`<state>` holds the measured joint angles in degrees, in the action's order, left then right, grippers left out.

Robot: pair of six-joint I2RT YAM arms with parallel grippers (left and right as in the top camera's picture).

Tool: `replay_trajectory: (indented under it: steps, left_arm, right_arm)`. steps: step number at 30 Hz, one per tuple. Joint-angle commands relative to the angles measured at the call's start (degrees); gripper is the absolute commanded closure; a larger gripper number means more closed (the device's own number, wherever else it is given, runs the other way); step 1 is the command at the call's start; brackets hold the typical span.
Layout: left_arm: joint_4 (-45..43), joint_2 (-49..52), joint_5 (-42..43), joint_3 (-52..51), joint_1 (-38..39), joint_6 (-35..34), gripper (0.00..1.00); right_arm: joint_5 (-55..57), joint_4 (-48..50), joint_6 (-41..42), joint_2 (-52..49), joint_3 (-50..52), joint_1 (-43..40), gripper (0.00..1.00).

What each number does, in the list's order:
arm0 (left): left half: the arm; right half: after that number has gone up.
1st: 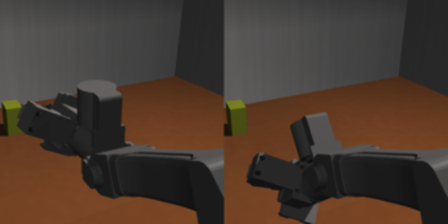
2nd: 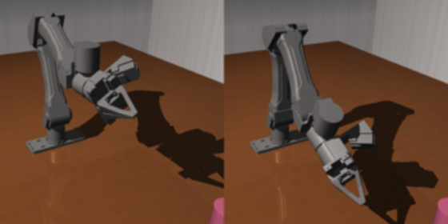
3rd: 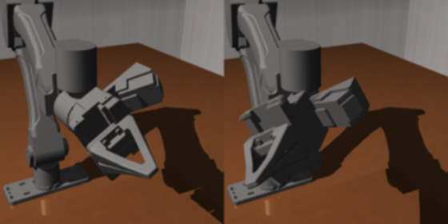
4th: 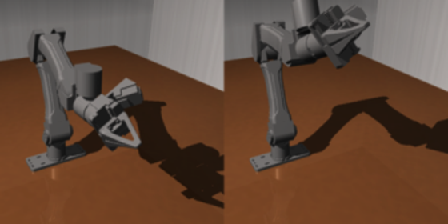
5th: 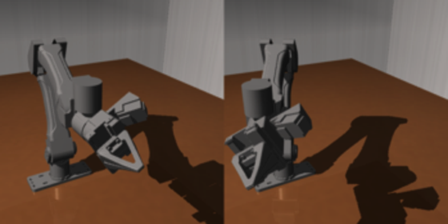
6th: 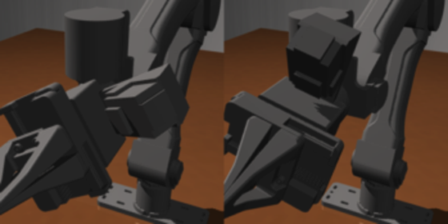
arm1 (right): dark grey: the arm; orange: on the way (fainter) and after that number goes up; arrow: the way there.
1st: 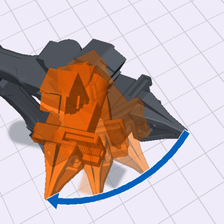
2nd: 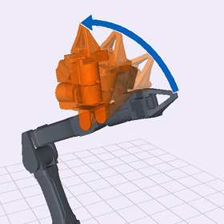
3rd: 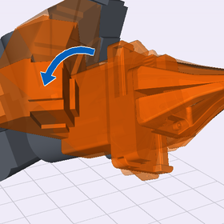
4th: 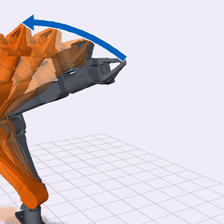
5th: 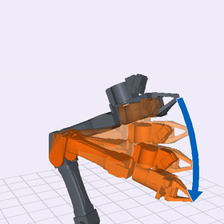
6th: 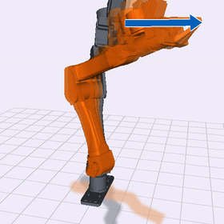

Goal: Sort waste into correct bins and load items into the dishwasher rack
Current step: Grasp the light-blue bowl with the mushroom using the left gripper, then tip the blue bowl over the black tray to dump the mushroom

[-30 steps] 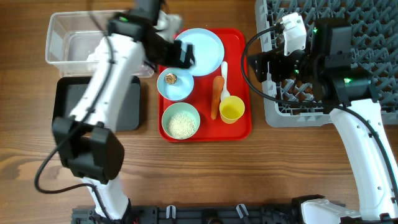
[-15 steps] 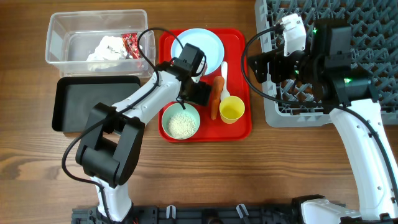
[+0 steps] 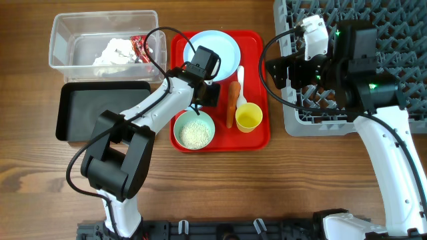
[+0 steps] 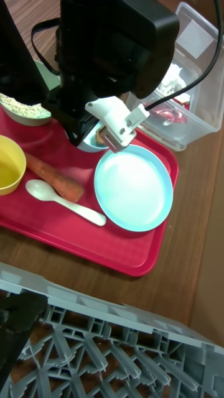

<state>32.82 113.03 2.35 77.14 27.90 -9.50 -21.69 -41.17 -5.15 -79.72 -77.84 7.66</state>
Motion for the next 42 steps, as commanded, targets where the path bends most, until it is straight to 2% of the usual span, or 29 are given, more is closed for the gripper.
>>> replay_trajectory:
  steps: [1,7,14,22,24,25,28,30,34,37,42]
  left_arm:
    - [-1.11,0.44,0.57,-0.37,-0.26,-0.37,0.96]
    - [-3.96,0.37,0.55,-0.04,-0.28,0.09,0.96]
    - [-1.73,-2.47,1.44,4.72,-0.42,0.02,0.96]
    - [2.58,-15.02,2.97,6.62,-0.55,-0.07,0.96]
    - [6.49,-18.71,3.06,6.62,-1.55,-3.17,0.96]
    - [9.55,-20.52,3.85,6.62,-2.80,-6.64,0.96]
    - [17.64,-24.20,8.02,6.62,-7.63,-10.69,0.96]
    - [24.04,-26.47,12.63,6.60,-13.03,-10.93,0.96]
    - [33.35,-27.58,16.57,6.36,-22.36,-10.23,0.96]
    - [34.67,-27.17,26.18,4.17,-29.62,-4.55,0.96]
    - [31.04,-25.73,41.94,-0.83,-40.44,5.09,0.96]
  right_arm:
    - [-1.27,-0.04,0.79,-0.55,-1.27,-0.24,0.00]
    - [-1.03,-0.04,0.68,-0.55,-1.27,-0.24,0.00]
    - [-0.15,0.20,0.61,-0.55,-1.27,-0.24,0.00]
    - [-0.17,0.35,0.68,-0.55,-1.27,-0.24,0.01]
    - [-0.17,0.92,0.66,-0.55,-1.27,-0.24,0.00]
    - [-0.20,1.07,0.66,-0.55,-1.27,-0.24,0.00]
    - [-0.17,1.51,0.66,-0.55,-1.27,-0.24,0.00]
    - [-0.20,2.34,0.66,-0.55,-1.27,-0.24,0.00]
    - [-0.22,3.89,0.81,-0.55,-1.27,-0.24,0.00]
    - [-0.22,4.63,0.83,-0.55,-1.27,-0.24,0.00]
    - [-0.22,4.50,0.85,-0.55,-1.27,-0.24,0.00]
